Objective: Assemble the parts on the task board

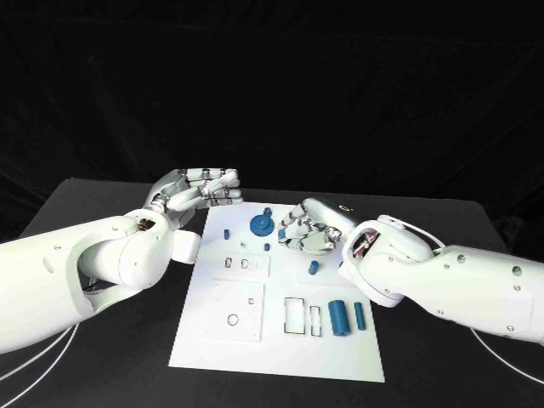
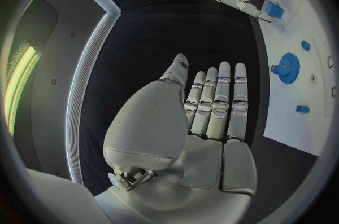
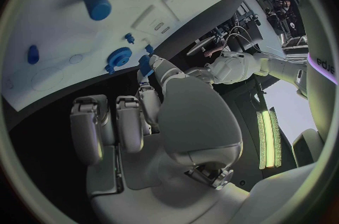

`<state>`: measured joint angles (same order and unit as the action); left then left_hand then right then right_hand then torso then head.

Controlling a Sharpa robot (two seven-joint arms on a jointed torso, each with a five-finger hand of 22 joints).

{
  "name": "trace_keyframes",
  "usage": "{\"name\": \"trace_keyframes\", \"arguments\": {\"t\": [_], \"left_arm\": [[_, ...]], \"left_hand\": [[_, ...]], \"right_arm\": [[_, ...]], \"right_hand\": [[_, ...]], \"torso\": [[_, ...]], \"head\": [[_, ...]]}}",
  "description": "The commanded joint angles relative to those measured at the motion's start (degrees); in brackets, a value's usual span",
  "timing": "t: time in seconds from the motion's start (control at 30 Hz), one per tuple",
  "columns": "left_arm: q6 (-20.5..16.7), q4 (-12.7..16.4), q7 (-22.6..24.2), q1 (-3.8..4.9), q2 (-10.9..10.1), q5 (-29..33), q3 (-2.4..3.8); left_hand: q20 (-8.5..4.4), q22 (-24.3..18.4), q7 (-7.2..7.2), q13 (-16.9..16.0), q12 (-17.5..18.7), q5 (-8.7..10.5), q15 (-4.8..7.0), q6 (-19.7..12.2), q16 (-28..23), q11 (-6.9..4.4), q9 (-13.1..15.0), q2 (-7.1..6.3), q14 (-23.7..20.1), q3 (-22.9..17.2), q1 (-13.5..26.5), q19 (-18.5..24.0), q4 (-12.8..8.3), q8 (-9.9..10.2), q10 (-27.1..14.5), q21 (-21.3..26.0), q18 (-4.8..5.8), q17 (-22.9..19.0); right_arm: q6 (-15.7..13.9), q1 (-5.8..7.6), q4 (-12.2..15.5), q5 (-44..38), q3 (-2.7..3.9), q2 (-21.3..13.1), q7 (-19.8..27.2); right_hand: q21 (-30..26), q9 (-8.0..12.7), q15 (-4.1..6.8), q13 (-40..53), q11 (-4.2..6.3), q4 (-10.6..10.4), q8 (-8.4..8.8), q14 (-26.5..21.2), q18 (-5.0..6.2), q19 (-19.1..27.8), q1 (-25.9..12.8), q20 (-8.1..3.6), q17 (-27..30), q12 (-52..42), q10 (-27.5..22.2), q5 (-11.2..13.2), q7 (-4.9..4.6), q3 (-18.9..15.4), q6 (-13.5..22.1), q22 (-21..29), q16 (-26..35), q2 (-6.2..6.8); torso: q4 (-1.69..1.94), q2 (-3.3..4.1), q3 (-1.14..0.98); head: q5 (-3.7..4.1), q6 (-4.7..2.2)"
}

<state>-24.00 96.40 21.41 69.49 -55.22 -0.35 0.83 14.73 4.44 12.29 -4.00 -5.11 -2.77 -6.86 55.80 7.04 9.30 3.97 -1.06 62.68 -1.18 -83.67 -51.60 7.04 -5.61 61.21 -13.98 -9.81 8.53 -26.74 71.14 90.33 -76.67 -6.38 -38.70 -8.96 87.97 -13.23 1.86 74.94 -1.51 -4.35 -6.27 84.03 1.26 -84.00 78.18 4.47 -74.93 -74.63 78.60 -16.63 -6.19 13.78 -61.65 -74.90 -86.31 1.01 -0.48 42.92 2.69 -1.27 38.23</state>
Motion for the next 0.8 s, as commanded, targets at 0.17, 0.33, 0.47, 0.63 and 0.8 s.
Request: {"name": "trace_keyframes", "arguments": {"t": [0.17, 0.33, 0.47, 0.63, 0.8], "left_arm": [[1.1, -0.1, 0.1, 0.06, 0.5, -0.2, 0.03], [1.2, -0.2, 0.1, 0.06, 0.7, -0.2, 0.03], [1.2, -0.2, 0.1, 0.06, 0.8, -0.2, 0.03], [1.3, -0.3, 0.0, 0.06, 0.9, -0.2, 0.03], [1.4, -0.3, -0.1, 0.06, 1.0, -0.2, 0.03]], "left_hand": [[0.27, -0.1, 0.23, 0.0, 0.1, -0.17, -0.31, 0.0, -0.2, 0.20, 0.0, 0.41, 0.0, 0.1, -0.1, -0.1, -0.4, 0.4, 0.0, 0.4, -0.79, 0.1], [0.27, -0.1, 0.23, 0.0, 0.1, -0.17, -0.31, 0.0, -0.2, 0.20, 0.0, 0.41, 0.0, 0.1, -0.1, -0.1, -0.4, 0.4, 0.0, 0.4, -0.79, 0.1], [0.27, -0.1, 0.23, 0.0, 0.1, -0.17, -0.31, 0.0, -0.2, 0.20, 0.0, 0.41, 0.0, 0.1, -0.1, -0.1, -0.4, 0.4, 0.0, 0.4, -0.79, 0.1], [0.27, -0.1, 0.20, 0.0, 0.2, -0.17, -0.31, 0.0, -0.2, 0.20, 0.0, 0.43, 0.0, 0.1, 0.0, -0.1, -0.4, 0.4, 0.0, 0.4, -0.79, 0.1], [0.27, -0.1, 0.20, 0.0, 0.2, -0.17, -0.31, 0.0, -0.2, 0.20, 0.0, 0.43, 0.0, 0.1, 0.0, -0.1, -0.4, 0.4, 0.0, 0.4, -0.79, 0.1]], "right_arm": [[3.0, -1.46, -1.1, -7.2, -0.41, 3.9, -5.4], [3.6, -2.15, -2.3, -8.3, -0.62, 6.1, -5.8], [4.1, -2.63, -3.0, -8.9, -0.77, 7.3, -6.0], [4.5, -3.24, -3.5, -9.7, -0.87, 8.6, -6.3], [4.9, -3.55, -4.3, -10.3, -0.98, 9.5, -6.9]], "right_hand": [[0.2, -0.5, 0.32, 0.2, -0.16, -0.3, -0.41, 4.4, -0.68, -4.5, -1.1, -0.30, -7.9, -0.1, 0.3, -0.1, -0.12, 0.0, -0.5, -13.6, -0.2, 0.61], [0.2, -0.5, 0.32, 0.2, -0.16, -0.4, -0.42, 4.4, -0.69, -4.5, -1.2, -0.30, -7.9, -0.1, 0.4, -0.1, -0.11, 0.0, -0.5, -13.6, -0.2, 0.65], [0.2, -0.5, 0.33, 0.2, -0.16, -0.4, -0.43, 4.4, -0.69, -4.6, -1.3, -0.30, -7.9, -0.2, 0.4, -0.1, -0.11, 0.0, -0.5, -13.6, -0.2, 0.69], [0.3, -0.5, 0.33, 0.3, -0.15, -0.5, -0.43, 4.4, -0.71, -4.6, -1.4, -0.30, -8.0, -0.2, 0.4, -0.1, -0.10, 0.0, -0.5, -13.6, -0.2, 0.80], [0.3, -0.5, 0.33, 0.3, -0.16, -0.6, -0.39, 4.4, -0.70, -4.6, -1.8, -0.30, -8.0, -0.2, 0.4, -0.1, -0.12, 0.0, -0.4, -13.6, -0.2, 1.06]], "torso": [[-0.02, 0.05, -0.02], [0.04, 0.09, -0.06], [0.03, 0.09, -0.07], [0.01, 0.09, -0.08], [-0.02, 0.09, -0.09]], "head": [[-0.83, 0.23], [-1.04, 0.44], [-1.24, 0.54], [-1.38, 0.65], [-1.66, 0.64]]}}
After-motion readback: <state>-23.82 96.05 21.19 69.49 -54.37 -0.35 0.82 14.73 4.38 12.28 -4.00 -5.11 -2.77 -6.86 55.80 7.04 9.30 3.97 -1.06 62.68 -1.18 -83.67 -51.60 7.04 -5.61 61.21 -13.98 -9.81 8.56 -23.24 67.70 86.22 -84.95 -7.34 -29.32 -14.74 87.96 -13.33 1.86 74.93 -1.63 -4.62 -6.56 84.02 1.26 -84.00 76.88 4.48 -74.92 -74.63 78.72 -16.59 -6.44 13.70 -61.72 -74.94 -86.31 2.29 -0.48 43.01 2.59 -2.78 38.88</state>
